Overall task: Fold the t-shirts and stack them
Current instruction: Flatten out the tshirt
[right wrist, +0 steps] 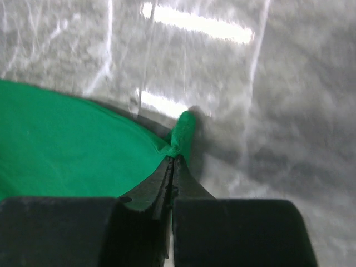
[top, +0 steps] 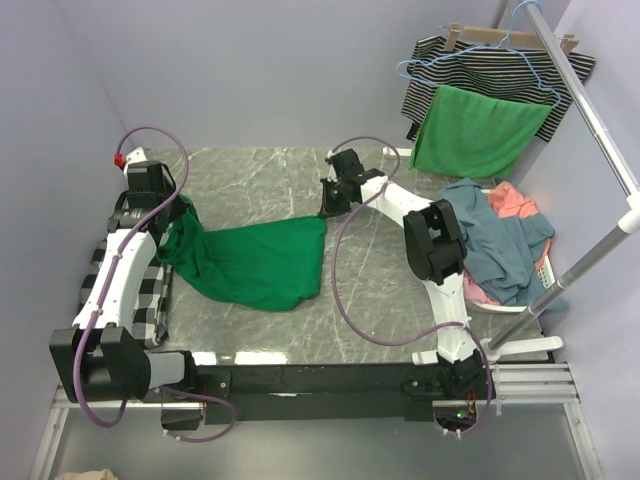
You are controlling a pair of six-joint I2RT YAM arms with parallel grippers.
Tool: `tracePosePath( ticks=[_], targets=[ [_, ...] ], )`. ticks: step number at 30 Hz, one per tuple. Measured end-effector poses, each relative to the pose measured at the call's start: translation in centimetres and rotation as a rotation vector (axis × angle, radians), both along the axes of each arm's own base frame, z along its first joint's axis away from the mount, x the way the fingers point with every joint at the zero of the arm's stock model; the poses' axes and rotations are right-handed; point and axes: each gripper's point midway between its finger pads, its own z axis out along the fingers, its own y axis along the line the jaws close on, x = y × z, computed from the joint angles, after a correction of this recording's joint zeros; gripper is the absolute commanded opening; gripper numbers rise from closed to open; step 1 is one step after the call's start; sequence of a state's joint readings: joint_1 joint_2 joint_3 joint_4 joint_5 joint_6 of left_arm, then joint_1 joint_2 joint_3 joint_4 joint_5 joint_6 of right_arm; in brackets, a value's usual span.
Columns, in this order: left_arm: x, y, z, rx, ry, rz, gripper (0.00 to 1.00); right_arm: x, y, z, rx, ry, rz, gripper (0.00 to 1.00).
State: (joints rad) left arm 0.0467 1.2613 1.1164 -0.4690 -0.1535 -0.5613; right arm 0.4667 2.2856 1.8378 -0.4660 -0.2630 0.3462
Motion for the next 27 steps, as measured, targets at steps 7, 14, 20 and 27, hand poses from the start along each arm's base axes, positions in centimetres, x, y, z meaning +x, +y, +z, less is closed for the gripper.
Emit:
tracePosePath(
  ticks=[7,14,20,27],
  targets=[
    [-0.5,-1.3,1.1,-0.028,-0.013,-0.073,0.01,-1.8,-1.9,7.5,0.002,-0.125,-0.010,0.00],
    [-2.3,-4.0,12.5,-0.043,-0.259,-0.233,0.01,-6.9,-6.3,26.0,0.104,-0.498,-0.069,0.00],
    [-8.7,-6.1,22.7,-0.015,-0.536,-0.351,0.01,-15.7,-11.6,36.1,0.200,-0.740,-0.129,0.00],
    [-16.3,-7.9,28.7,0.019,-0.722,-0.449,0.04,-24.1,-14.8,40.1,0.288,-0.845,-0.121,0.00]
  ],
)
